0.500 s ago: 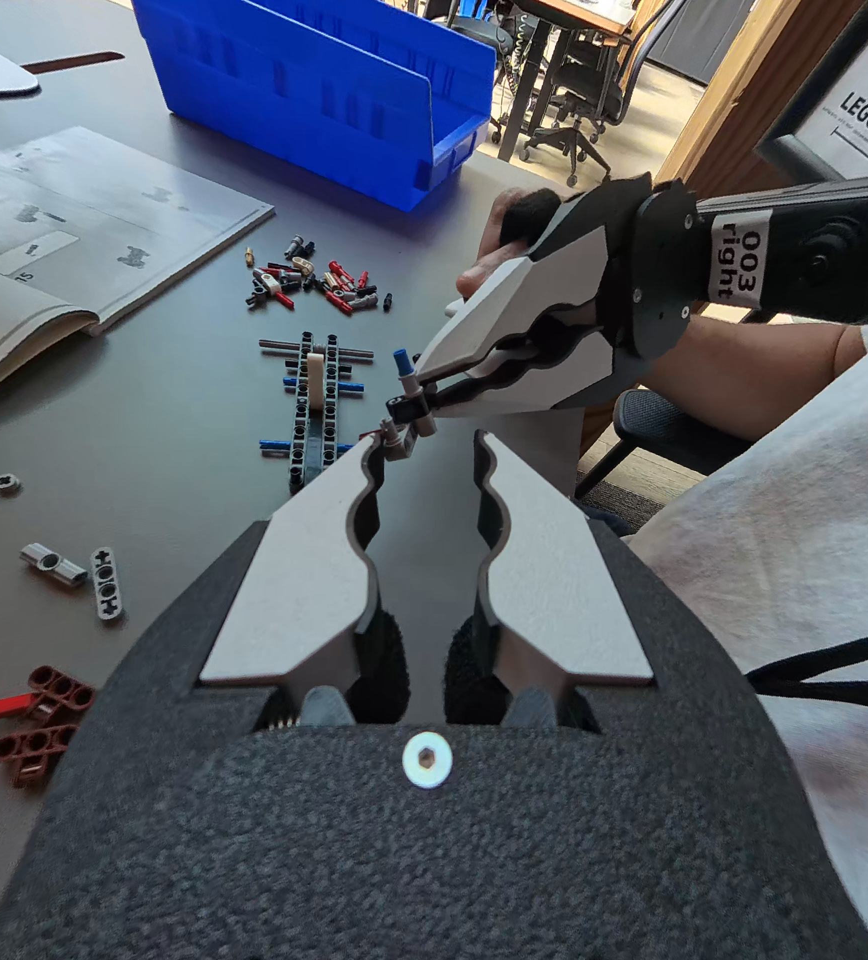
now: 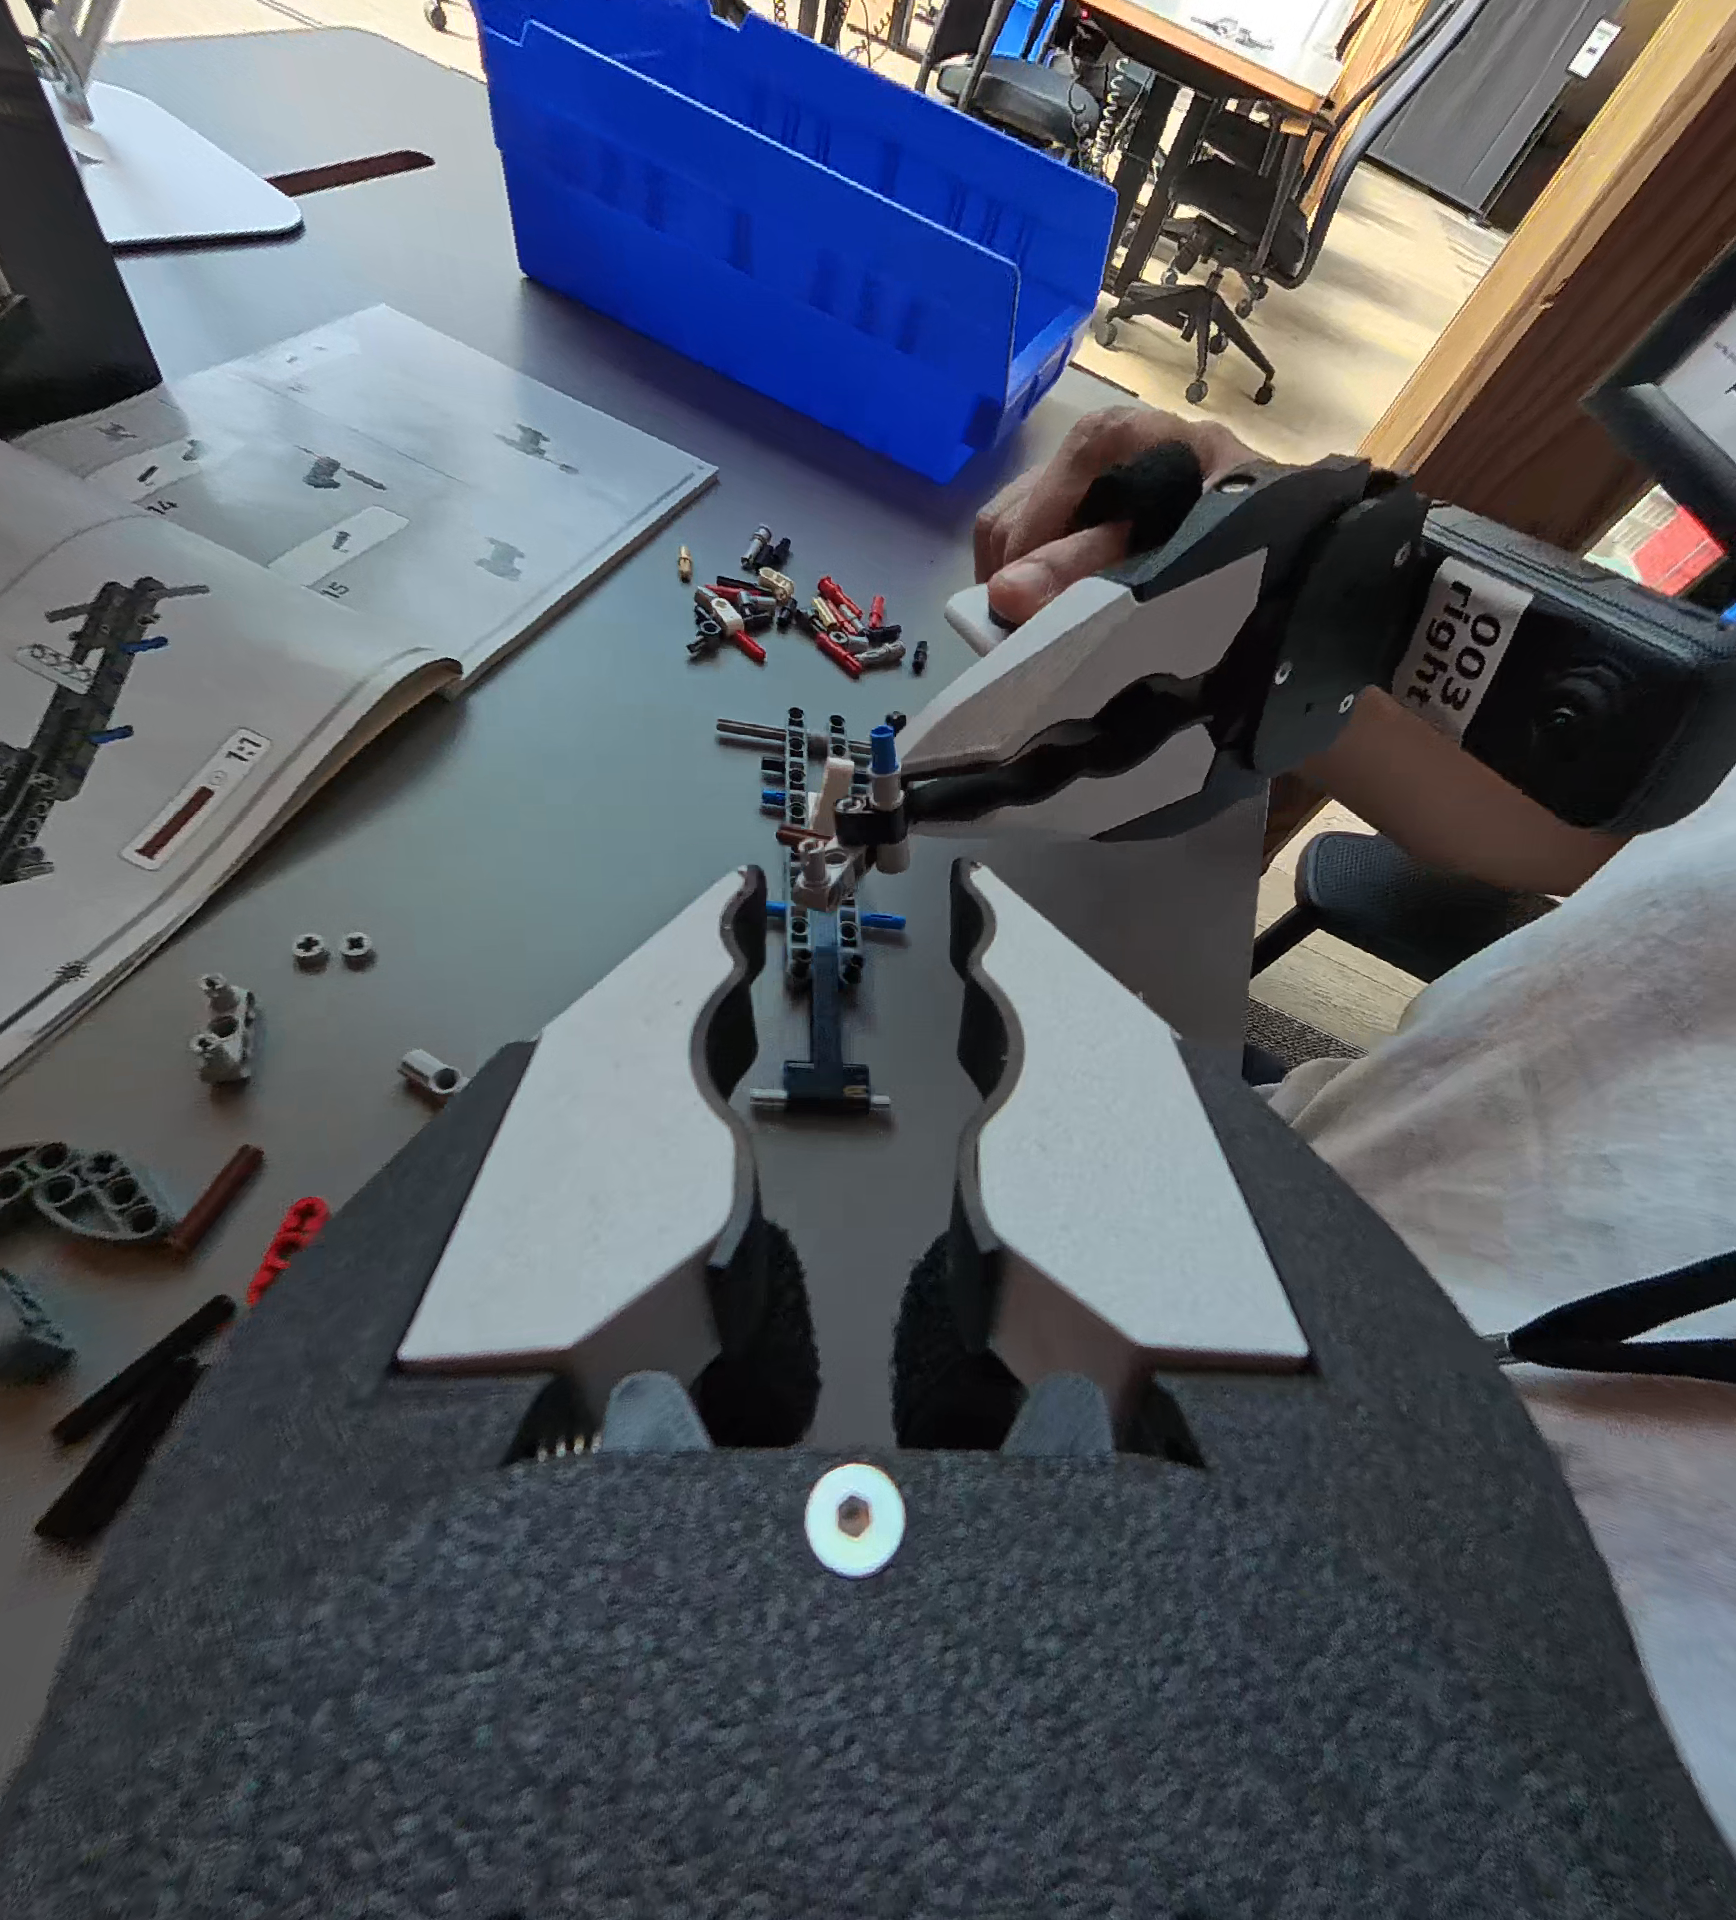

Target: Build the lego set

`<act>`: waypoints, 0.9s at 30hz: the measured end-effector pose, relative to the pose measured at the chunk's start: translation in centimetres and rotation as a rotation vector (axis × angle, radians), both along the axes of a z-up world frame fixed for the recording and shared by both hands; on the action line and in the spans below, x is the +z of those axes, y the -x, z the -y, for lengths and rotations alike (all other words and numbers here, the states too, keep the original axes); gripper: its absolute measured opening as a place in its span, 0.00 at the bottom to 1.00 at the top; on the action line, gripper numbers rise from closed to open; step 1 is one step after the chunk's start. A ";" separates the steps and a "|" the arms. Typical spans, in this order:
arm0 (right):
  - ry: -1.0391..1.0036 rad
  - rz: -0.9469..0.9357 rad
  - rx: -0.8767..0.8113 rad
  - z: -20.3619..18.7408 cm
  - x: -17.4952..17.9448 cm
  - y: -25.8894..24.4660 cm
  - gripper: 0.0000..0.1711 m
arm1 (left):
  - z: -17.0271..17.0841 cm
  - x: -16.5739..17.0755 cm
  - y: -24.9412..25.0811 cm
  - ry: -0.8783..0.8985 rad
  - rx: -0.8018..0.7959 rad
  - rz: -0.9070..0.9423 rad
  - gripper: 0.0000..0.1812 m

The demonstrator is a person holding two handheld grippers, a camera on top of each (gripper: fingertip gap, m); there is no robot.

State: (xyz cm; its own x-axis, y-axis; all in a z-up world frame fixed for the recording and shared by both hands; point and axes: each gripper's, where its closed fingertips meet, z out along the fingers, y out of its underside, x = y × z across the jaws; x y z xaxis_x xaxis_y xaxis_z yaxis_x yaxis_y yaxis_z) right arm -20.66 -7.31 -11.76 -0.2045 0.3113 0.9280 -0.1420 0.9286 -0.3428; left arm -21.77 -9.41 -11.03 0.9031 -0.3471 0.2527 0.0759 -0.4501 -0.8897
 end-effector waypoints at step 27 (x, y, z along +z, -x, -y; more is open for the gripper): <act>0.092 0.009 0.014 -8.7 0.7 7.6 0.03 | -4.1 -0.2 10.2 -0.096 0.040 -0.021 0.16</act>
